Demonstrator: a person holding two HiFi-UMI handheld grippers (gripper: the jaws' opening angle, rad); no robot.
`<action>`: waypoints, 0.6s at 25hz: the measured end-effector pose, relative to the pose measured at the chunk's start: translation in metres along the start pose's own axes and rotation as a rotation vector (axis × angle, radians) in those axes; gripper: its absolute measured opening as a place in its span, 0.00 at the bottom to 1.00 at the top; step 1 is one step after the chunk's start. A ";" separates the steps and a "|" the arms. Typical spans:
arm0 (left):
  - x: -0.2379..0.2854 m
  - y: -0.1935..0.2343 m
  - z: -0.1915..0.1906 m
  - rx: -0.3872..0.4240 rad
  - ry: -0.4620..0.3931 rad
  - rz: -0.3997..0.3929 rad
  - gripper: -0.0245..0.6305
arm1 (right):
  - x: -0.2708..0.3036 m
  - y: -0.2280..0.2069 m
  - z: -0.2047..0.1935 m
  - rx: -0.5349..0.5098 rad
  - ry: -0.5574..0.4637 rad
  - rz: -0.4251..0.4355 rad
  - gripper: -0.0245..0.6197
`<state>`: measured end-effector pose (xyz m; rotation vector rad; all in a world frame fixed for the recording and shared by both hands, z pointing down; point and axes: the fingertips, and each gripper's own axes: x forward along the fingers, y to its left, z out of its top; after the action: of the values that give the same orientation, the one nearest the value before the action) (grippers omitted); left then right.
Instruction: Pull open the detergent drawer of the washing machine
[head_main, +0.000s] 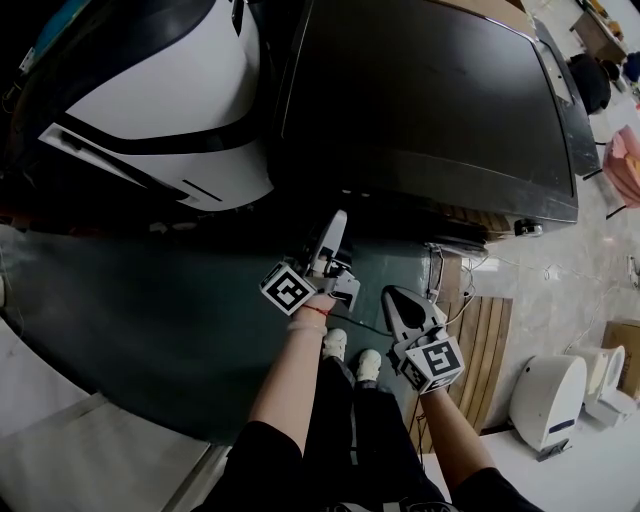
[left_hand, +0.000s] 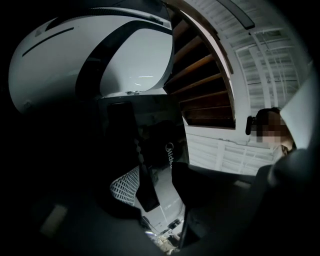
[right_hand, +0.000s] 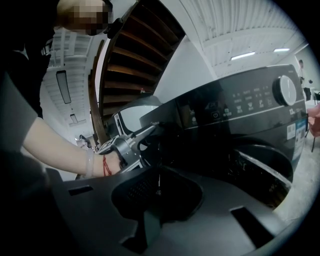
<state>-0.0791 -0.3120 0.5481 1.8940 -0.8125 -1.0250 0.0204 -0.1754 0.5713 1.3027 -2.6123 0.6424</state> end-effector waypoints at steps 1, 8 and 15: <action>0.002 -0.002 0.000 -0.008 -0.003 -0.017 0.32 | 0.000 0.000 -0.001 0.002 0.003 0.001 0.06; 0.010 -0.009 0.002 -0.060 -0.035 -0.097 0.32 | -0.001 0.000 -0.008 0.013 0.012 -0.001 0.06; 0.013 -0.011 0.007 -0.121 -0.113 -0.085 0.29 | 0.001 0.000 -0.010 0.015 0.020 0.001 0.06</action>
<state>-0.0771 -0.3204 0.5316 1.7929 -0.7223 -1.2158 0.0191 -0.1713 0.5807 1.2923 -2.5981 0.6727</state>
